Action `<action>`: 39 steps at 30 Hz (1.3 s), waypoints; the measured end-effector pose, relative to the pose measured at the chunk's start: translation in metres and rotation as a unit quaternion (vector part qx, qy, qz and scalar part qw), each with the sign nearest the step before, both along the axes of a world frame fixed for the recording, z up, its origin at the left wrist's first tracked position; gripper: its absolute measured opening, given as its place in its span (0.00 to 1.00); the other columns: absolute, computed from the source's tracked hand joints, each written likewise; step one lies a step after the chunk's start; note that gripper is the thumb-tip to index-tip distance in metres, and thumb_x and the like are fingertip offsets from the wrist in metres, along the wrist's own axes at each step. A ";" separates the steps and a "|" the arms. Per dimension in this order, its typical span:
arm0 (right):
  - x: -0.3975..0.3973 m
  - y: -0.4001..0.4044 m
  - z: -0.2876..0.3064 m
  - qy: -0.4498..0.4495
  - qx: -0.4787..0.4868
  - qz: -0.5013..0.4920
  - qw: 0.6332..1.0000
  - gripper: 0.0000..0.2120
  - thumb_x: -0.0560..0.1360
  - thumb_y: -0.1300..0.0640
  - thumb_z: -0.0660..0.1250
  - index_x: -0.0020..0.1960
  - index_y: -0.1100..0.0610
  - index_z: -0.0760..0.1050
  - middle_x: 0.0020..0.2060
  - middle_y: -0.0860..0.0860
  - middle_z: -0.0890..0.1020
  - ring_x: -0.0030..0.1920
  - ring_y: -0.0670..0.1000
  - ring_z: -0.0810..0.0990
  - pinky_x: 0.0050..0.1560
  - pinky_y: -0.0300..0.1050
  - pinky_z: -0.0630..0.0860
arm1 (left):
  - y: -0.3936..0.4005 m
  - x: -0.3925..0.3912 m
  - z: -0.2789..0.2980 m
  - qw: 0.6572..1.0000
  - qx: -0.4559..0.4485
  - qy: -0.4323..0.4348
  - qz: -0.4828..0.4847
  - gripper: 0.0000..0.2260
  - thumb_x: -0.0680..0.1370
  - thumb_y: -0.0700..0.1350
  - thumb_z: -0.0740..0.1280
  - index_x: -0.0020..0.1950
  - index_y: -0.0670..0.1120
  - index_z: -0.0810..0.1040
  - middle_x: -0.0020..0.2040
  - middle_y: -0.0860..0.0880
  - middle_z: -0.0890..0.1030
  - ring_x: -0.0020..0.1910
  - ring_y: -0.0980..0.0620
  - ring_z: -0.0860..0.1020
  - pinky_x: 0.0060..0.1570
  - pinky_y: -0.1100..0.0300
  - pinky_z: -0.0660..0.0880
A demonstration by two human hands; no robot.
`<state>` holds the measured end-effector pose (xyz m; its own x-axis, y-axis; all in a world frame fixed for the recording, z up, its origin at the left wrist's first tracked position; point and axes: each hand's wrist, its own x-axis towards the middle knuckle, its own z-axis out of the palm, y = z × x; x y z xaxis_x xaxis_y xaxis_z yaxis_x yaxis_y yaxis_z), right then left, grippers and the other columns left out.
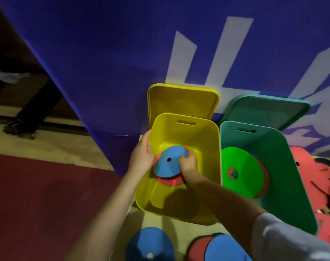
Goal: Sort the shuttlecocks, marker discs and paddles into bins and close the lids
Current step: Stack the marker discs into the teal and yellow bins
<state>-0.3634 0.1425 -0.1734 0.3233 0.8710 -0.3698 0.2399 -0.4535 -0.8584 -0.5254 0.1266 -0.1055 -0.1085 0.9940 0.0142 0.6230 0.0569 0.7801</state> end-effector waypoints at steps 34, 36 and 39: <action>0.333 -0.204 0.118 0.076 0.152 -0.215 0.962 0.14 0.76 0.68 0.56 0.55 0.58 0.76 0.37 0.54 0.79 0.31 0.47 0.76 0.31 0.36 0.72 | -0.106 0.295 0.068 0.954 0.099 -0.009 -0.282 0.16 0.76 0.37 0.63 0.62 0.47 0.76 0.57 0.45 0.75 0.53 0.48 0.76 0.57 0.54 0.73; 0.368 -0.215 0.107 0.060 0.127 -0.230 0.963 0.13 0.76 0.68 0.56 0.55 0.59 0.75 0.36 0.54 0.79 0.32 0.49 0.75 0.34 0.40 0.72 | -0.120 0.339 0.067 0.945 0.086 -0.022 -0.313 0.15 0.76 0.37 0.63 0.62 0.46 0.76 0.57 0.45 0.76 0.51 0.50 0.76 0.55 0.57 0.73; 0.427 -0.228 0.079 0.027 0.077 -0.250 0.965 0.12 0.76 0.67 0.57 0.55 0.61 0.75 0.35 0.54 0.78 0.34 0.52 0.76 0.37 0.44 0.72 | -0.135 0.398 0.058 0.939 0.049 -0.030 -0.339 0.16 0.76 0.35 0.62 0.62 0.44 0.76 0.58 0.44 0.75 0.49 0.51 0.76 0.54 0.62 0.70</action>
<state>0.0638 -0.0853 -0.0941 0.7009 0.6576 -0.2761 -0.0222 -0.3668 -0.9300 -0.1272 -0.0086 -0.0472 0.5445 0.8298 0.1225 0.4450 -0.4096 0.7964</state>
